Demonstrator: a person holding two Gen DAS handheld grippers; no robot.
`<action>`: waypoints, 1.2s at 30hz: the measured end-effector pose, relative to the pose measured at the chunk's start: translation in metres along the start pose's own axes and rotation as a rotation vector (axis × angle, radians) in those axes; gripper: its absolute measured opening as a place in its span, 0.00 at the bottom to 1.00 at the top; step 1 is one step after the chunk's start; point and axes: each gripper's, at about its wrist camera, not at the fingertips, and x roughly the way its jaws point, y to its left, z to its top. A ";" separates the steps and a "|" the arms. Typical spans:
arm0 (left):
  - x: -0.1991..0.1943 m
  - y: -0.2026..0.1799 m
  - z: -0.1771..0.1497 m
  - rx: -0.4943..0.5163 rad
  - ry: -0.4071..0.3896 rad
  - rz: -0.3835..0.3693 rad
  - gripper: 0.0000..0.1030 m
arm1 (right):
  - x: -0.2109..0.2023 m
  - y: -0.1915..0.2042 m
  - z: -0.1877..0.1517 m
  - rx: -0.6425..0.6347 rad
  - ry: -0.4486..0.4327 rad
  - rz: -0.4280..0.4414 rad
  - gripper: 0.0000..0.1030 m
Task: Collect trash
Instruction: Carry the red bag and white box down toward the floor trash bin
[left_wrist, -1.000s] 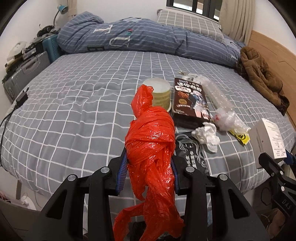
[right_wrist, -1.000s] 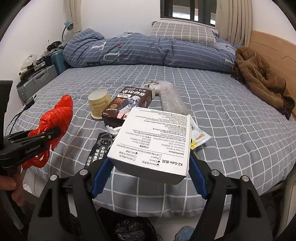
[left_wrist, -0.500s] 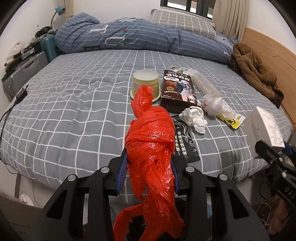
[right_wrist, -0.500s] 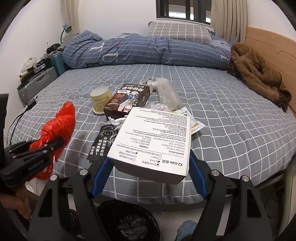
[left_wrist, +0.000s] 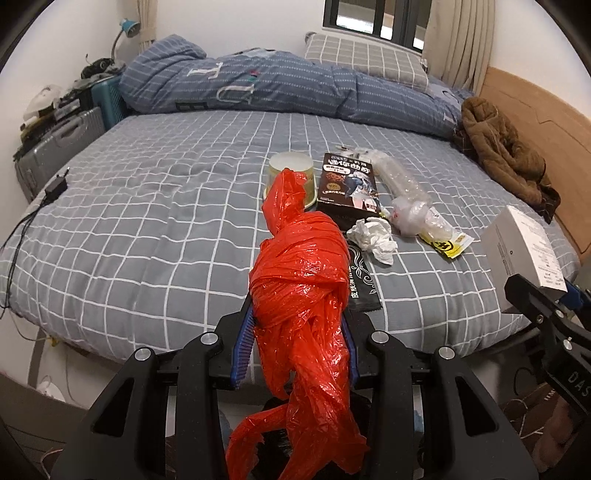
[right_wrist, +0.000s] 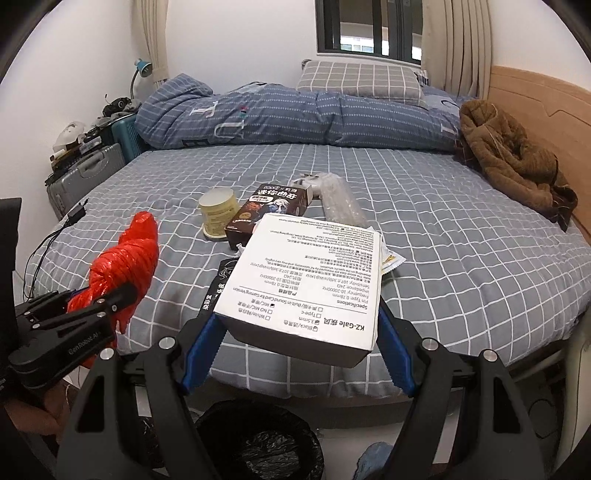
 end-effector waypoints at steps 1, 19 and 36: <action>-0.002 0.000 -0.001 0.000 -0.001 -0.004 0.37 | -0.001 0.000 -0.001 0.001 0.001 0.001 0.70; -0.026 -0.005 -0.038 0.024 0.015 -0.023 0.37 | -0.013 0.015 -0.029 -0.009 0.044 0.018 0.70; -0.032 -0.001 -0.073 0.019 0.086 -0.002 0.37 | -0.010 0.028 -0.063 -0.017 0.145 0.035 0.70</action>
